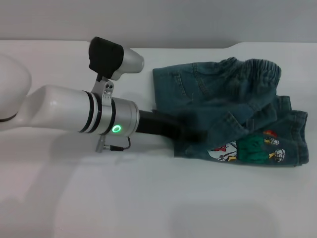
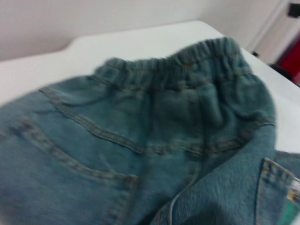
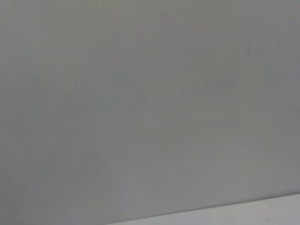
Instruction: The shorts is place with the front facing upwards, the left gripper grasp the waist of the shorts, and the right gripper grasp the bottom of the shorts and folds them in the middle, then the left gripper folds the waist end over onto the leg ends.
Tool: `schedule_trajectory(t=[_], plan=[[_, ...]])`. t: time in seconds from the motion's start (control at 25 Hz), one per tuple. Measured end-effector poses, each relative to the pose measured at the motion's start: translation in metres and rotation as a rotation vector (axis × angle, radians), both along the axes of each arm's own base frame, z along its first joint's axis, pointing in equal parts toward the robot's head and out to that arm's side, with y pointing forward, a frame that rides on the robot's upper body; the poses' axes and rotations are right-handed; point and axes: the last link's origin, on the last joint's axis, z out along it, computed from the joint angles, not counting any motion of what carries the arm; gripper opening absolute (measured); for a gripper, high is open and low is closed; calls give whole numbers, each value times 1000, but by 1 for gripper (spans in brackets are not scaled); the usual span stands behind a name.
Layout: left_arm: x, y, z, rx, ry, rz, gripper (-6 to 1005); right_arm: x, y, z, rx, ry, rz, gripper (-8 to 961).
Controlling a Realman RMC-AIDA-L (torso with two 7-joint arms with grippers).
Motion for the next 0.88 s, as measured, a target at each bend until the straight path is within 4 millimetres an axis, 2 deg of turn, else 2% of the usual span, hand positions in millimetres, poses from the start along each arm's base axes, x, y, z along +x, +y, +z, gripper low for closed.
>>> schedule_trajectory(t=[0.28,0.4,0.52,0.6,0.72,0.76,0.8,0.84,0.88], plan=[[12,-10,5,-83,-34,-51,802,0,1,1,6,-3,-3,461],[18,-16,15,-130,-52,-98,802,0,2,1,6,-3,-3,461],[18,-16,15,-130,-52,-98,802,0,2,0,5,-9,1,461],[16,-12,31,-113,-73,-99,802,0,2,-1,2,-5,0,461],[16,-12,31,-113,-73,-99,802,2,1,-5,-6,2,-3,461],[15,-10,41,-89,-95,-99,802,2,1,-6,-8,1,-2,461],[14,-3,71,25,-191,-116,802,2,1,-7,-10,0,-1,461],[14,-3,71,25,-191,-116,802,2,1,-8,-12,0,0,461],[16,0,82,82,-247,-131,802,3,1,-10,-16,0,1,461]])
